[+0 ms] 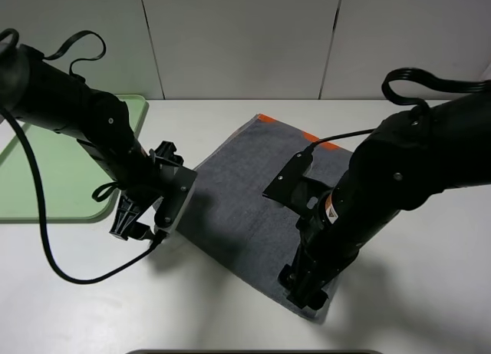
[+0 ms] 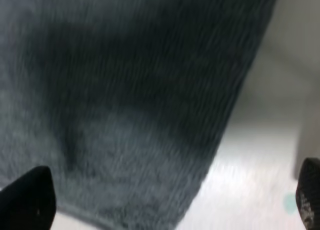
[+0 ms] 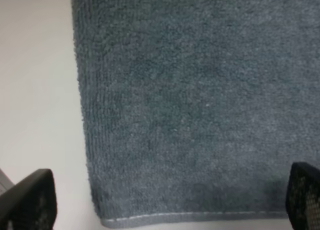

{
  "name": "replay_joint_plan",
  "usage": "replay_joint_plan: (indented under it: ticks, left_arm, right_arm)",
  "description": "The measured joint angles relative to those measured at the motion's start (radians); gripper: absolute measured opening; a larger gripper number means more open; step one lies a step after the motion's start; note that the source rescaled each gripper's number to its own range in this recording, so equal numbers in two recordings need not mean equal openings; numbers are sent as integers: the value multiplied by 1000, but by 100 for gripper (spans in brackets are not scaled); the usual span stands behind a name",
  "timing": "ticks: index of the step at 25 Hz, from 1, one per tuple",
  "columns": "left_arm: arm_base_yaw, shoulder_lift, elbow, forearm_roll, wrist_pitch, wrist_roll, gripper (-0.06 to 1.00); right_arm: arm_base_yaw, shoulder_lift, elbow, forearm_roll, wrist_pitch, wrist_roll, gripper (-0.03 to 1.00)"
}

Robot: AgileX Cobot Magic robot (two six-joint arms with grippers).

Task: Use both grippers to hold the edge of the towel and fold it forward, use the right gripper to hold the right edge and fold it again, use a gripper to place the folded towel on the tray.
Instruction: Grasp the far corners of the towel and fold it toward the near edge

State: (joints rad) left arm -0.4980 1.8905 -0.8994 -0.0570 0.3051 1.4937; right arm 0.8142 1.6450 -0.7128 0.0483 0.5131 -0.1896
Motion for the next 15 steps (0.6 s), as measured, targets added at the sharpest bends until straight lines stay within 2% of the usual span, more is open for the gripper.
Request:
replay_joint_plan:
  ticks: [15]
  left_arm:
    - [2,46,-11,-8,8,191,92]
  right_arm:
    - [0,45,-2,27,-23,-11,100]
